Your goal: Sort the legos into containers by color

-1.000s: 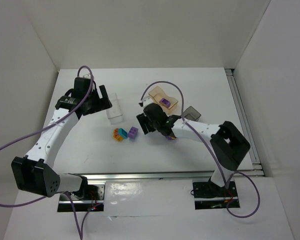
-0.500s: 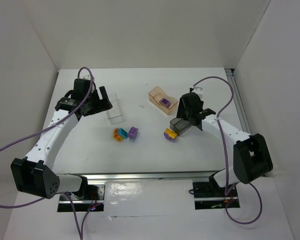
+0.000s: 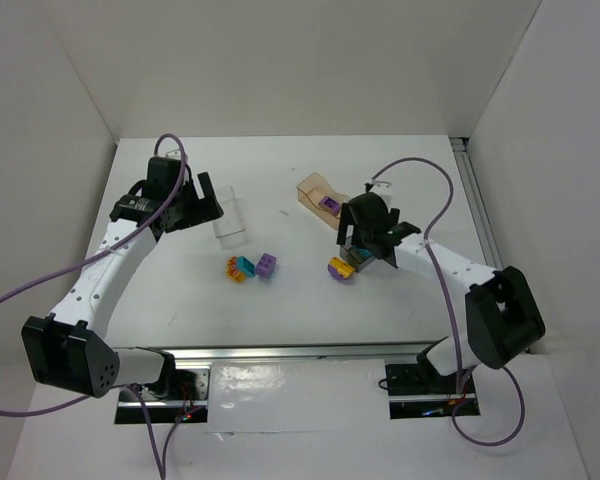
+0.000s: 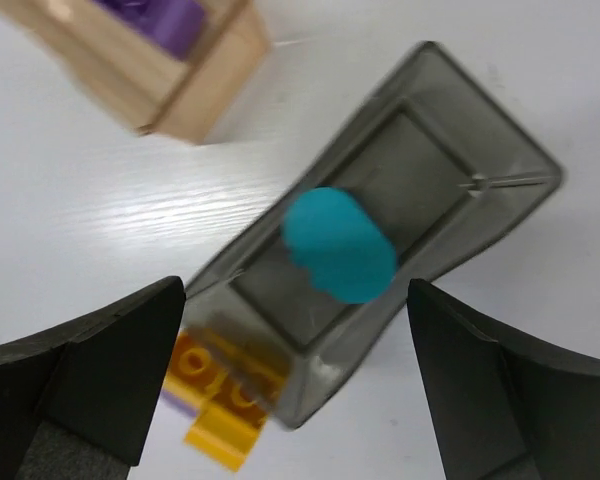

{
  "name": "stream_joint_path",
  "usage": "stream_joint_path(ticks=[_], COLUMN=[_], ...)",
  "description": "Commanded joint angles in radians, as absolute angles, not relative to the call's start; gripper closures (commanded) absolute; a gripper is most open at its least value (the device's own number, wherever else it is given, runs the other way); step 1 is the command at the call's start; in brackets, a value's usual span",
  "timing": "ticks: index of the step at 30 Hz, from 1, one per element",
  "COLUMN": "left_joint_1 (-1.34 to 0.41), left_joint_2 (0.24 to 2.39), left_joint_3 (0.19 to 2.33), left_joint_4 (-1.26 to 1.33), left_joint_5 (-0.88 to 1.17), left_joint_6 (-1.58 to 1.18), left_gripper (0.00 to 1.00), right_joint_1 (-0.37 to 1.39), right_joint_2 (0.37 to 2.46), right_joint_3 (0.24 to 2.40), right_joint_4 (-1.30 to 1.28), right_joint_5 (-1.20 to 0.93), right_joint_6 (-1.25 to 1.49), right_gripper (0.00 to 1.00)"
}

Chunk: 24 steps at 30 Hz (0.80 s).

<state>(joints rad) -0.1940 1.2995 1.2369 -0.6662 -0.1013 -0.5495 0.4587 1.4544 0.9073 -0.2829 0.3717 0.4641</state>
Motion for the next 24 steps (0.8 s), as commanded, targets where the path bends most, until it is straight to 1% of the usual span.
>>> stream_joint_path(ticks=[1,2,3,5,7,9,10,12,17,20,24], left_joint_1=[-0.190,-0.190,-0.190,-0.190,-0.190,-0.190,-0.190,-0.190,-0.190,-0.190,-0.190], left_joint_2=[1.273,1.273,1.273,1.273,1.273,1.273,1.273,1.273,1.253,1.229,1.207], left_joint_3=[1.259,1.259,1.259,1.259,1.259,1.250,1.250,1.250,1.250,1.241,1.241], left_joint_4=[-0.667,-0.667,-0.667,-0.667,-0.667,-0.667,-0.667,-0.676,-0.676,-0.676,-0.676], left_joint_5=[-0.100,-0.100,-0.100,-0.118,-0.127,-0.136,-0.168,-0.179,-0.166,-0.202,-0.212], left_joint_6=[-0.516,-0.515,-0.515,-0.525,-0.511,-0.492,-0.492,-0.492,-0.471,-0.462,-0.462], left_gripper=[0.06,0.06,0.06,0.06,0.06,0.06,0.06,0.05,0.05,0.05,0.05], right_joint_1=[0.599,0.644,0.738,0.825,0.935,0.994,1.030,1.042,1.054,1.054,1.043], right_joint_2=[1.350,1.350,1.341,1.374,1.452,1.541,1.567,1.642,1.749,1.816,1.868], right_joint_3=[0.940,0.940,0.949,0.977,1.049,1.141,1.161,1.216,1.264,1.313,1.351], right_joint_4=[-0.276,-0.276,-0.276,-0.276,-0.302,-0.374,-0.374,-0.374,-0.311,-0.340,-0.341], right_joint_5=[0.430,0.446,0.463,0.475,0.508,0.576,0.577,0.588,0.586,0.613,0.595], right_joint_6=[0.499,0.512,0.526,0.574,0.673,0.774,0.826,0.871,0.900,0.919,0.901], right_gripper=[0.02,0.02,0.03,0.03,0.03,0.02,0.02,0.02,0.02,0.02,0.06])
